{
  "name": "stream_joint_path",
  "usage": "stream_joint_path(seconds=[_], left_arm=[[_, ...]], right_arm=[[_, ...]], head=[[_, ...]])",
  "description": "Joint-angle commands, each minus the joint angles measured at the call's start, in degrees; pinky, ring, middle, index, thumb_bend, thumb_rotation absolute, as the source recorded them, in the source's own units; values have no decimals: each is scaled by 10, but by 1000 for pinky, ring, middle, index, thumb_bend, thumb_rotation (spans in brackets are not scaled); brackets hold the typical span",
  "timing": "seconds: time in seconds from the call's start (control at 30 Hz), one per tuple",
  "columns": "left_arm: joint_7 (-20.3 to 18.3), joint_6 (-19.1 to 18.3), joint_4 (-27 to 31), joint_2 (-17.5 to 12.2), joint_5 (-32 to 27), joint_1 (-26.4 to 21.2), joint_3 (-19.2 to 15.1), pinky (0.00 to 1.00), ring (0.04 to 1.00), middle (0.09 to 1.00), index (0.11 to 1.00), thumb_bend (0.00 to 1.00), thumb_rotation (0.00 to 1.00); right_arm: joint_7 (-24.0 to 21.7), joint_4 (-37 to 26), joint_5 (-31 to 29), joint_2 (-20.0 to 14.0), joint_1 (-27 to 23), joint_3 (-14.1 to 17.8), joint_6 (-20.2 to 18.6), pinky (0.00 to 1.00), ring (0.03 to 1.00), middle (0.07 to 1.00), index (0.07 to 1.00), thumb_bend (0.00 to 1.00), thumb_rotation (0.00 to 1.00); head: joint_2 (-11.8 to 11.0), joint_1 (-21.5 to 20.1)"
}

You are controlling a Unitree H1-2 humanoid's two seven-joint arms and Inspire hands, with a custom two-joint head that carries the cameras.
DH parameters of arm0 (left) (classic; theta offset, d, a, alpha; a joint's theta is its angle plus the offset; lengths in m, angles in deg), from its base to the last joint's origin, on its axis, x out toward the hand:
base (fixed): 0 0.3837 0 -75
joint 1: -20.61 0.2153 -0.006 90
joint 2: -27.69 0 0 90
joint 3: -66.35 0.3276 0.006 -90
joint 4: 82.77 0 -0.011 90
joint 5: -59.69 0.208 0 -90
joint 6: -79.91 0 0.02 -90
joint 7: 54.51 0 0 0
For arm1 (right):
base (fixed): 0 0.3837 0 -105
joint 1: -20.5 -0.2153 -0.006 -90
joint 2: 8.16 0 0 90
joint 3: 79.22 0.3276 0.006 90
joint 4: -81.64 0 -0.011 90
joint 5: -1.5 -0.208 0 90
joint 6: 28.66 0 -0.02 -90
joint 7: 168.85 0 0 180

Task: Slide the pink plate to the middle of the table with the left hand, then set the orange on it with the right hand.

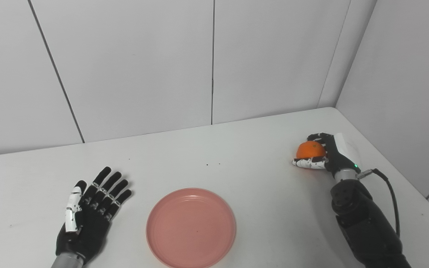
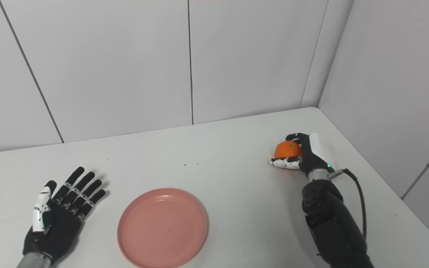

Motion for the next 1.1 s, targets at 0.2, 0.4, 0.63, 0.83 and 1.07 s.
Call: stream_joint_path(seconds=[0.2,0.4,0.63,0.83,1.07], left_arm=[[14,-23,0,-3,3,11,-1,810,825,831,836,308,1000],[12,-22,-2,-3,3,10,-1,813,827,833,836,308,1000],[16,-24,3,-3,3,11,-1,807,823,828,831,308,1000],[17,-23,4,-1,3,11,1,809,826,831,831,310,1000],[16,-20,5,3,4,15,6,813,834,840,837,312,1000]], right_arm=[[0,-13,3,-22,-11,-11,7,366,421,475,484,520,135],[2,-26,1,-22,-5,-7,6,353,410,466,484,519,133],[13,-56,7,-19,6,-3,5,355,417,477,484,520,135],[8,-108,3,-14,14,1,9,356,419,478,485,519,135],[-11,-198,16,-5,14,-13,2,363,430,483,484,519,135]], head=[[1,1],[2,4],[3,9],[4,13],[5,26]])
